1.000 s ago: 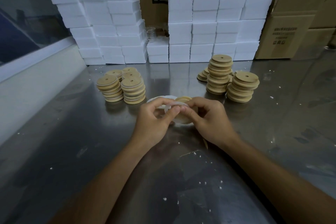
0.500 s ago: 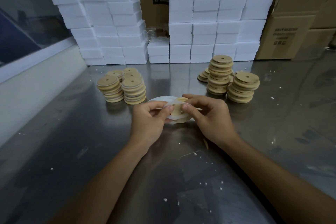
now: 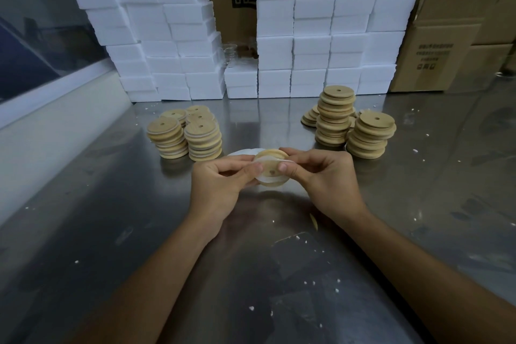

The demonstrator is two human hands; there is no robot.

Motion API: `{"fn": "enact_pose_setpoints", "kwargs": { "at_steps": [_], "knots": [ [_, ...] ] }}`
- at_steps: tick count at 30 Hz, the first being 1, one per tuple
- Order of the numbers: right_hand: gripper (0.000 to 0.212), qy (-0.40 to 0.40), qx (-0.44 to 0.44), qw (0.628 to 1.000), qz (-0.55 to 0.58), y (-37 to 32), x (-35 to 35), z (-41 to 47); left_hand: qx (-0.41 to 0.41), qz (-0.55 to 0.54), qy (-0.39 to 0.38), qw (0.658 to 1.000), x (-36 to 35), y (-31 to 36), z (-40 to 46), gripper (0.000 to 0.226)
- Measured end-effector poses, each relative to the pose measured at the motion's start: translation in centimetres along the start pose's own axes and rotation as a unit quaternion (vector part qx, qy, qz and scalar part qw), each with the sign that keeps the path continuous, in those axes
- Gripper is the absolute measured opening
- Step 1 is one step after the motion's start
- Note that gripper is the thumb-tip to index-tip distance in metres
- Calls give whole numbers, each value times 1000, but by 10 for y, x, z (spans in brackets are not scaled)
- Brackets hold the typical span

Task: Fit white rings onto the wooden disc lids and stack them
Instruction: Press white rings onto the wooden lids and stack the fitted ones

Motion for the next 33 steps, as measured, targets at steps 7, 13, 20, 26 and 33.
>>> {"fn": "enact_pose_setpoints", "kwargs": {
  "at_steps": [7,13,20,26,33],
  "knots": [
    [22,13,4,1000,5,-2,1,2,20,-31,-5,999,-1,1,0,6],
    [18,15,-26,999,26,-2,1,2,57,-48,-13,997,1,-1,2,8],
    [11,15,-46,998,29,-2,-1,1,79,-31,-15,996,0,-3,3,20],
    [7,4,2,996,-89,-1,1,1,42,21,7,999,-1,-7,3,19],
    [6,-2,-9,992,-125,1,3,1,-1,62,1,998,1,-8,4,31]
  ]
}}
Point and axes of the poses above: each hand's wrist, its own z-axis towards the middle knuckle, its own x-axis out of the back of the hand, y = z × x, the point moved 1 cm from there along z, towards the middle knuckle, and after that the axes turned 12 degrees about z, right-handed, at the moved point
